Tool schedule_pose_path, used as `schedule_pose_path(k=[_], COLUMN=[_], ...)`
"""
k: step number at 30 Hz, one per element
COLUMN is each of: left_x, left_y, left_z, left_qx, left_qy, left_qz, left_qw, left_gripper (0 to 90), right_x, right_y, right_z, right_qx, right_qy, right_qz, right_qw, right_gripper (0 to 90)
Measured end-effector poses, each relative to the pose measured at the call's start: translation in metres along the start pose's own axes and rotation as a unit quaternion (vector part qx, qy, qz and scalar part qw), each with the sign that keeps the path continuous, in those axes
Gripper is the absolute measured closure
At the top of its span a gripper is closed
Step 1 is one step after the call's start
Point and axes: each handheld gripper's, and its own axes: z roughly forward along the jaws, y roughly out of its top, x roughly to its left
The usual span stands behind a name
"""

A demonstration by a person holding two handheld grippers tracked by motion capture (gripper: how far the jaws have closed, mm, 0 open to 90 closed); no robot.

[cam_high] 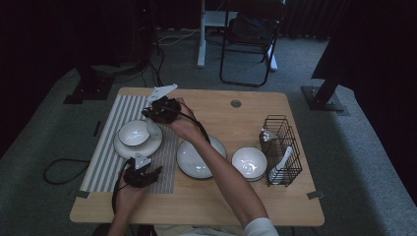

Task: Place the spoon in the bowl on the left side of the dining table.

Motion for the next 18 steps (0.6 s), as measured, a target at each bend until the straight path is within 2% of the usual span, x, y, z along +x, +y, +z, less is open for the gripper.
schedule_pose_path(k=[4,8,10,12,18], left_x=[0.000,-0.001,-0.001,-0.001,-0.001], left_y=[0.000,0.000,0.000,0.000,0.000], left_z=[0.000,0.000,0.000,0.000,0.000], left_qx=[0.001,0.001,0.001,0.002,0.001], left_qy=[-0.002,-0.002,-0.003,-0.004,-0.004], left_qz=[-0.001,0.002,0.003,0.002,0.002], left_qw=[1.0000,1.0000,1.0000,1.0000,1.0000], left_gripper=[50.7,50.7,50.7,50.7,50.7], right_x=[0.000,0.002,0.002,0.003,0.007], right_y=[0.006,0.004,0.003,0.003,-0.002], right_z=[0.010,0.023,0.028,0.032,0.042], right_qx=[-0.009,0.001,-0.008,-0.013,-0.004], right_qy=[0.001,-0.009,-0.007,-0.010,-0.007], right_qz=[0.007,0.006,0.016,0.015,0.016], right_qw=[0.9999,0.9999,0.9998,0.9998,0.9998], right_gripper=[84.5,84.5,84.5,84.5,84.4])
